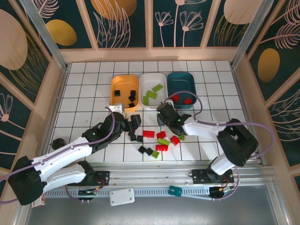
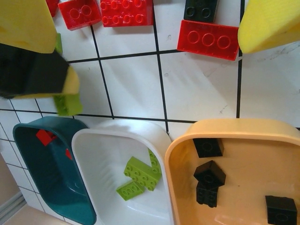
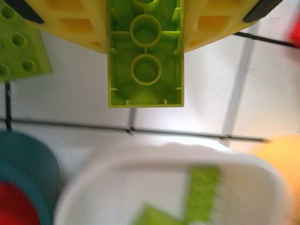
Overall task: Sort the legos into containers by color
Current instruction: Pick up the lego from the center of the table, then place the lego in the container, then pick up the lego from the center of the table.
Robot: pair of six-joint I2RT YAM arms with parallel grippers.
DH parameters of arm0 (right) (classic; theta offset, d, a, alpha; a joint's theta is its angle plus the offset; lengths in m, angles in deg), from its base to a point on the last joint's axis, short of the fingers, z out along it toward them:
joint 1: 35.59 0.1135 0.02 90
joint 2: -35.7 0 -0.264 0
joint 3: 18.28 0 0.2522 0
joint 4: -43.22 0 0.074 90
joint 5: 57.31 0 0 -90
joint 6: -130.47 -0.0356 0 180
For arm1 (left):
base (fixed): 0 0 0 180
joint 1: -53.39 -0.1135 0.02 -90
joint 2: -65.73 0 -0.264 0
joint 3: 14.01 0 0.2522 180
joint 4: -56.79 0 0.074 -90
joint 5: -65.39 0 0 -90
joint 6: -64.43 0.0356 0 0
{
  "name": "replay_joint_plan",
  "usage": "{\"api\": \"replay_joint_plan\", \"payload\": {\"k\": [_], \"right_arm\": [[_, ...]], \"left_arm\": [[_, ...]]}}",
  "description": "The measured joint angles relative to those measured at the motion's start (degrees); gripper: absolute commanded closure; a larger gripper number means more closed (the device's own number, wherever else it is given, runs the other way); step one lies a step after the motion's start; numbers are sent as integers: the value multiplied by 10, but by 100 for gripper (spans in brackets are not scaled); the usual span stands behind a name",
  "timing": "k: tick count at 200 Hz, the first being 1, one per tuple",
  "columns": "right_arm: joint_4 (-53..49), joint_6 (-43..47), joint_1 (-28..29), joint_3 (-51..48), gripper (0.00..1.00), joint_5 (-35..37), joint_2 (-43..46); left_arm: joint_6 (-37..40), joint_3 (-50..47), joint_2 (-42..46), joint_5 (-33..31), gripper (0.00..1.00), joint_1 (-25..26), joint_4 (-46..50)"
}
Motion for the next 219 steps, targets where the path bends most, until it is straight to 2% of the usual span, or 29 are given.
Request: {"api": "replay_joint_plan", "payload": {"k": [27,72,83,111,139,167,219], "right_arm": [[23,20,-19,50,82,-35,16],[31,47,-82,203,80,-79,-133],[28,54,-91,240,75,-86,-177],[2,76,-100,315,49,-94,-252],[-19,87,-100,350,44,-93,-258],[-16,88,-100,304,40,-91,-201],[-4,54,-100,30,32,-75,36]], "left_arm": [[-8,-14,20,-7,1,0,3],[-20,-24,31,-9,1,0,18],[-23,-24,38,-10,1,0,24],[-29,-28,59,-10,1,0,30],[-36,-35,70,-10,1,0,33],[-37,-40,75,-10,1,0,34],[-37,-44,74,-10,1,0,34]]}}
